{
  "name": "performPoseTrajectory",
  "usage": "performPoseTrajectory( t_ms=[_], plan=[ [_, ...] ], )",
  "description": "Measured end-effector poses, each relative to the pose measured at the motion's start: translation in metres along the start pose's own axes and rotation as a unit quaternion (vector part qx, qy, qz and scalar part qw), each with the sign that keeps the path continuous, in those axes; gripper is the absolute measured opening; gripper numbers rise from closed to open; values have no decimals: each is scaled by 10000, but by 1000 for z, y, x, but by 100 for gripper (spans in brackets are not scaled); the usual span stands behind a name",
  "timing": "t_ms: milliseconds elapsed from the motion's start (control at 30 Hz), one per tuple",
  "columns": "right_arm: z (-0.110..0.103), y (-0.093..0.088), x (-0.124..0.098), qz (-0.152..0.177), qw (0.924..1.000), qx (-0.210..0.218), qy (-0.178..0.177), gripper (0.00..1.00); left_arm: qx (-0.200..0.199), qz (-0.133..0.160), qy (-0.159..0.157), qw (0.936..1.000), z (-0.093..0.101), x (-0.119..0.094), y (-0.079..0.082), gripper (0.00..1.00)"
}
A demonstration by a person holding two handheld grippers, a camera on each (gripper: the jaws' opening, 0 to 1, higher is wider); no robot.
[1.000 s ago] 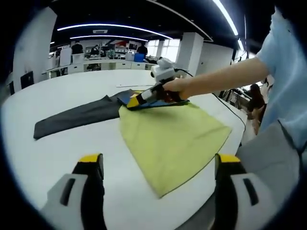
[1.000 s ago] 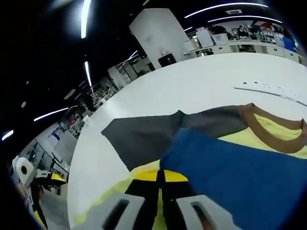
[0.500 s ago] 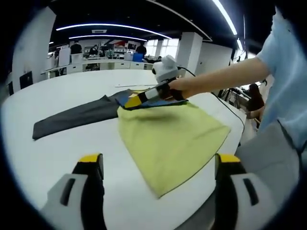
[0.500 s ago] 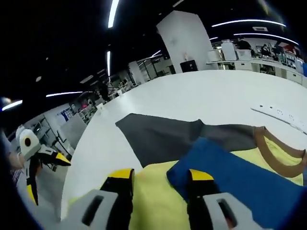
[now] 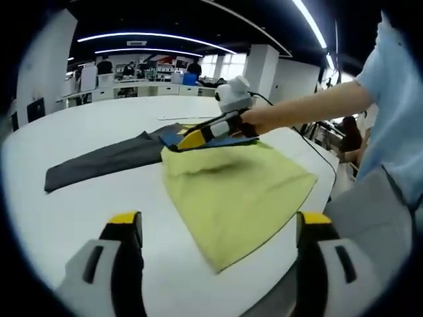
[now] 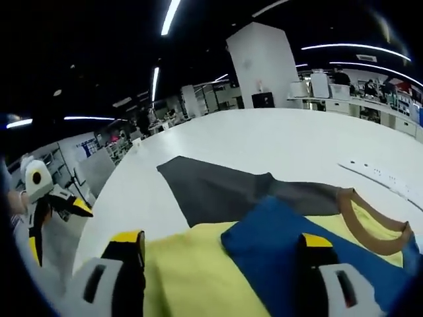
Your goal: Fold the garment on the visible template until the final outline fits inside the template.
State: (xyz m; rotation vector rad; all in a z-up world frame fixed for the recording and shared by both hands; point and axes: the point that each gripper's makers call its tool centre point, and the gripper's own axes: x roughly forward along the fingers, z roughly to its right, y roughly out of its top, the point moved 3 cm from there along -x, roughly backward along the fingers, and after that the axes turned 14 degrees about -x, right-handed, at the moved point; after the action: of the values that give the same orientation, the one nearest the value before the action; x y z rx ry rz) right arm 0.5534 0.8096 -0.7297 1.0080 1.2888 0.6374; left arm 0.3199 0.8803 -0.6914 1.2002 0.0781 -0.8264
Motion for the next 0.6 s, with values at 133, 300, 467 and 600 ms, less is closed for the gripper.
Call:
performPoseTrajectory(
  t_ms=[133,300,467,600],
  plan=[
    [4,-4,-6,-32,10000,32,-59,99,12,-28,-21,10000,1,0,-1,94],
    [9,-5,-14,-50,9999,43,-150,98,-12,7,-6,10000,0,-1,1,94],
    [11,-3,-21,-48,9998,-12,-204,98,-66,78,12,9999,-2,-4,6,94],
    [10,-2,-31,-22,9998,-71,-209,98,-116,168,85,9998,-10,-7,17,93]
  ],
)
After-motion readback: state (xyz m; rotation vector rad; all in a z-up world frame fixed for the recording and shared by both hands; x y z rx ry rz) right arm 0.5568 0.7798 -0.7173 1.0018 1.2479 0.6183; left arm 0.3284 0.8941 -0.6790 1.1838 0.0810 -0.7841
